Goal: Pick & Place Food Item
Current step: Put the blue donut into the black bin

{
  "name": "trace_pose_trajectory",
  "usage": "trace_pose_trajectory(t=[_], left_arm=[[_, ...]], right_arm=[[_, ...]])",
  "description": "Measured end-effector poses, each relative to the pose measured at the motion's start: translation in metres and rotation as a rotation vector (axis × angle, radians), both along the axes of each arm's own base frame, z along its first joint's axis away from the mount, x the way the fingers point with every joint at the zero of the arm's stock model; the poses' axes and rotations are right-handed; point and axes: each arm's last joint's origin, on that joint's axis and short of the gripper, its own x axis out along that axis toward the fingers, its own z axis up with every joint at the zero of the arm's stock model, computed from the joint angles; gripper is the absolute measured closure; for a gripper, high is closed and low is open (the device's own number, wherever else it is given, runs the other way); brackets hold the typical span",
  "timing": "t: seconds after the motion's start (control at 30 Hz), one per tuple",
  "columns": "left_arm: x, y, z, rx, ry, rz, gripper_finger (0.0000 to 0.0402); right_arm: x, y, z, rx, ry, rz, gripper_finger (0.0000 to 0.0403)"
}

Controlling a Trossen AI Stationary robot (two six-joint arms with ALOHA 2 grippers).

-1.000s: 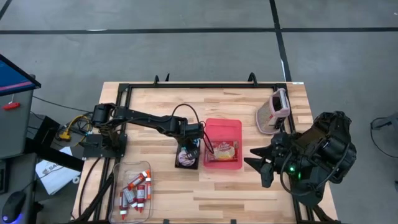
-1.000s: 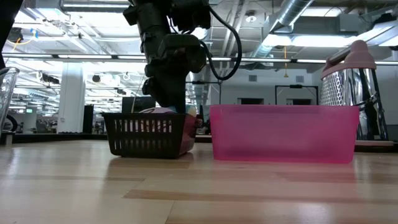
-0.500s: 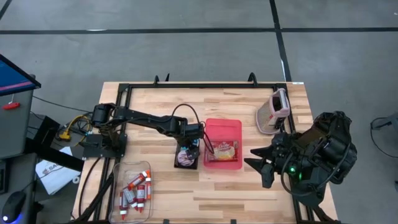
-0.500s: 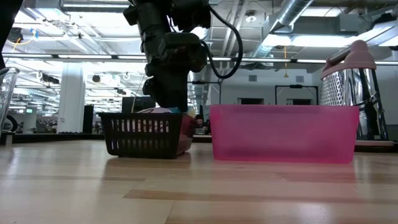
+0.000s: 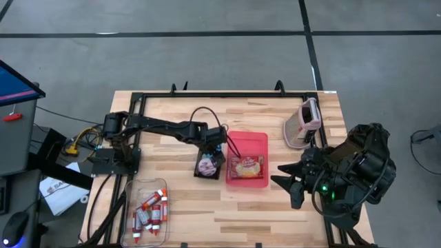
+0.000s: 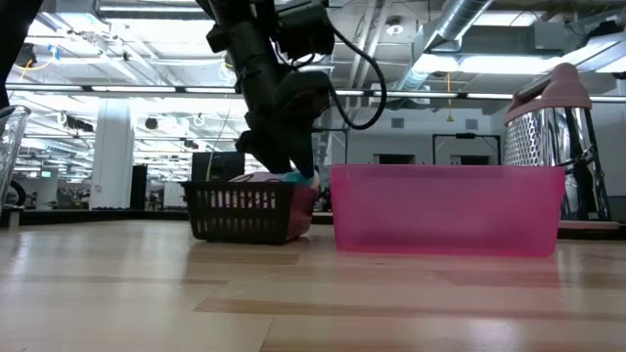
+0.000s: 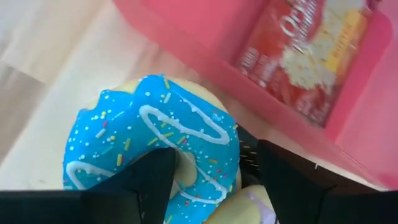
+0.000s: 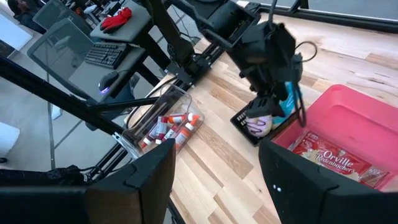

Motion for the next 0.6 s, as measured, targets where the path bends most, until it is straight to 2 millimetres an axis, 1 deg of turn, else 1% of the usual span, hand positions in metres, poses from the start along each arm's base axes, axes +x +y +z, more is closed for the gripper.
trace_pose_trajectory(t=[0.07, 0.13, 0.47, 0.6], left_arm=[[-0.001, 0.004, 0.0, -0.004, 0.004, 0.01, 0.0179], [-0.002, 0.004, -0.001, -0.017, 0.019, 0.007, 0.018], [-0.002, -0.031, -0.001, -0.039, 0.033, -0.069, 0.0189], [-0.003, -0.031, -0.001, 0.0, 0.033, -0.056, 0.0183]], right_arm=[[-0.001, 0.001, 0.0, 0.002, 0.002, 0.004, 0.018], [-0.002, 0.002, 0.0, 0.003, 0.002, 0.009, 0.018], [-0.006, 0.006, 0.0, 0.019, -0.021, 0.005, 0.018], [-0.006, 0.005, 0.0, 0.018, -0.022, 0.004, 0.018]])
